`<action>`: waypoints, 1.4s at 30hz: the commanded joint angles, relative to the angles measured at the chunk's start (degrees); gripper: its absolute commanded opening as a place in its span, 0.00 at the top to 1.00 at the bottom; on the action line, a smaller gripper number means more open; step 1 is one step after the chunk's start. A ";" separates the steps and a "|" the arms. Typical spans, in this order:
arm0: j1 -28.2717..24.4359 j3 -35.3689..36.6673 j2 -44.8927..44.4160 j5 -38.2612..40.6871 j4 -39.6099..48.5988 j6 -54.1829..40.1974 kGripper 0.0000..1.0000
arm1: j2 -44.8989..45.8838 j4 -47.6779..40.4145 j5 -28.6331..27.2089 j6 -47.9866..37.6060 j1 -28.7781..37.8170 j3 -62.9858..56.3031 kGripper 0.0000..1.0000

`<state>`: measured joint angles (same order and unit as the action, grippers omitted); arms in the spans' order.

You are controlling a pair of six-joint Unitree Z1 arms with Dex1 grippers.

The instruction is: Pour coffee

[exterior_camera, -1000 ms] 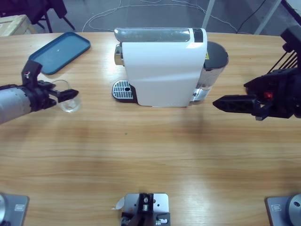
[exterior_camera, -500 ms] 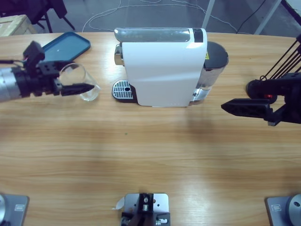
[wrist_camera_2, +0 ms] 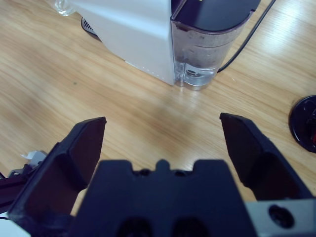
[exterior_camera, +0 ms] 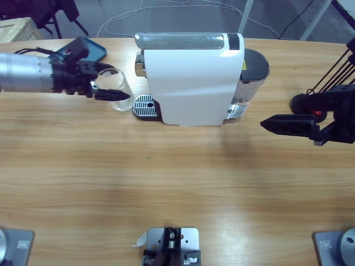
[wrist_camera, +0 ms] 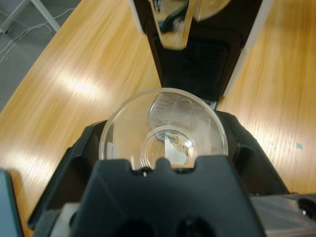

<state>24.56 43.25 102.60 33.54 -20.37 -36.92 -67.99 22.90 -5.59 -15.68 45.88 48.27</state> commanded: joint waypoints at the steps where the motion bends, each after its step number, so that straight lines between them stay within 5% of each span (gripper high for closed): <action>1: 5.23 4.30 7.98 -0.34 0.51 0.89 1.00 | -0.88 -0.49 -0.57 -0.12 -1.08 -2.23 0.00; 17: 6.64 7.29 11.50 -1.85 -0.72 5.00 1.00 | -0.39 -0.43 -0.39 -0.45 -1.32 -2.69 0.00; 18: 6.64 7.08 11.50 -1.97 -0.76 5.27 0.70 | -0.36 -0.40 -0.39 -0.45 -1.32 -2.65 0.00; 19: 6.64 6.66 11.29 -2.04 -0.81 5.34 0.12 | -0.30 -0.38 -0.39 -0.47 -1.32 -2.63 0.00; 20: 6.64 6.17 10.74 -2.41 -0.81 5.48 0.02 | -0.22 -0.31 -0.39 -0.45 -1.32 -2.56 0.00; 31: 3.42 3.95 3.55 -2.31 -0.81 8.27 0.00 | -1.15 -0.22 -0.16 -0.28 -1.32 -1.42 0.00; 42: 4.11 -9.60 -14.90 -1.99 -0.58 13.77 0.00 | -2.64 0.01 -3.33 1.46 -1.32 4.01 0.00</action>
<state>28.27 40.94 98.51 31.26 -20.68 -27.38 -68.01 22.84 -5.59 -15.75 45.40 47.79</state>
